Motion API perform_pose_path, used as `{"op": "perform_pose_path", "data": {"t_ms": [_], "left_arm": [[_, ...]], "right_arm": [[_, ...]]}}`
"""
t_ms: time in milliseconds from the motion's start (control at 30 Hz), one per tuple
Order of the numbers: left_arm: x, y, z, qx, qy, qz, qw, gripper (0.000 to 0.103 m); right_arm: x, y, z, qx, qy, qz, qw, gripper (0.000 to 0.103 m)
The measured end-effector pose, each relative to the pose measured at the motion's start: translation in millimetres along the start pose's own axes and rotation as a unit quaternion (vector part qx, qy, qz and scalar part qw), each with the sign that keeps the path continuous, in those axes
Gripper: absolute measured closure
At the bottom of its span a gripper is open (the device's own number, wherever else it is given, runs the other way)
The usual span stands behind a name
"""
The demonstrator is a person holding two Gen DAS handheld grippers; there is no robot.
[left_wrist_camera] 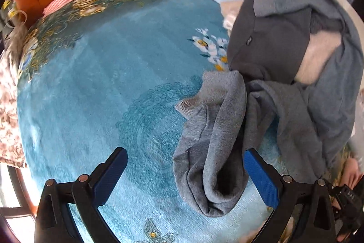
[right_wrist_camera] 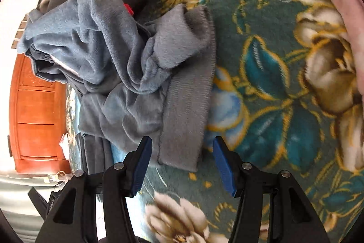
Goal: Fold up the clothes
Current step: 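Grasp one sweatpants cuff with the right gripper while the left gripper grasps the other cuff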
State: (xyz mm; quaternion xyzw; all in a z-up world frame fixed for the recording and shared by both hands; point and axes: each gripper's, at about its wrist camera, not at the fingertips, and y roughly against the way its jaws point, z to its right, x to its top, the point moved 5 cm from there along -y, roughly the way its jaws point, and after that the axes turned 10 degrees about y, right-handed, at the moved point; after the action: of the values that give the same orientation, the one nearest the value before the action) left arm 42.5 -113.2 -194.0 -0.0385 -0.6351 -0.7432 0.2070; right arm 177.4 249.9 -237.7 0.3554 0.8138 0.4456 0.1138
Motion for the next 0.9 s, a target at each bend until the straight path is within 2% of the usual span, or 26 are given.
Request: {"op": "perform_pose_path", "data": {"t_ms": [33,100,167,200,300,400,500,633,700,767,800,833,867,900], "left_arm": [[1,-4,0,-0.005,0.002,-0.006,1.0,0.0],[2,-13,1,-0.014,0.007,-0.018,0.9997,0.0],[3,-19,-8,-0.032,0.041,-0.037,0.9979,0.0],[3,-22,-15,-0.044,0.063,-0.046,0.996,0.0],[6,-28,-40,-0.088,0.132,-0.064,0.9853,0.0],[11,-31,-56,-0.107,0.168,-0.064,0.9778,0.0],[19,-39,-52,-0.124,0.178,-0.076,0.9732,0.0],[27,-55,-43,-0.147,0.203,-0.103,0.9625,0.002],[29,-61,-42,-0.157,0.219,-0.117,0.9559,0.013],[28,-68,-40,-0.162,0.231,-0.135,0.9498,0.036],[27,-71,-39,-0.165,0.237,-0.143,0.9465,0.043],[27,-73,-36,-0.171,0.241,-0.149,0.9434,0.062],[27,-73,-34,-0.172,0.241,-0.151,0.9431,0.077],[29,-69,-33,-0.164,0.236,-0.142,0.9472,0.081]], "right_arm": [[3,-3,-2,-0.005,-0.003,-0.003,1.0,0.06],[7,-7,-3,-0.02,-0.011,-0.011,1.0,0.071],[11,-3,-3,-0.03,-0.02,-0.012,0.999,0.084],[15,3,-4,-0.032,-0.019,-0.006,0.999,0.095],[27,25,-6,-0.045,-0.006,0.021,0.999,0.097],[38,46,-9,-0.067,0.021,0.041,0.997,0.097],[44,55,-16,-0.08,0.04,0.042,0.995,0.097],[48,53,-27,-0.085,0.043,0.035,0.995,0.097],[53,54,-34,-0.087,0.04,0.035,0.995,0.097],[60,57,-40,-0.091,0.041,0.035,0.994,0.097],[63,59,-43,-0.091,0.041,0.035,0.994,0.097],[67,60,-46,-0.092,0.041,0.034,0.994,0.098],[71,63,-50,-0.092,0.042,0.034,0.994,0.098],[74,65,-53,-0.092,0.043,0.035,0.994,0.098]]}}
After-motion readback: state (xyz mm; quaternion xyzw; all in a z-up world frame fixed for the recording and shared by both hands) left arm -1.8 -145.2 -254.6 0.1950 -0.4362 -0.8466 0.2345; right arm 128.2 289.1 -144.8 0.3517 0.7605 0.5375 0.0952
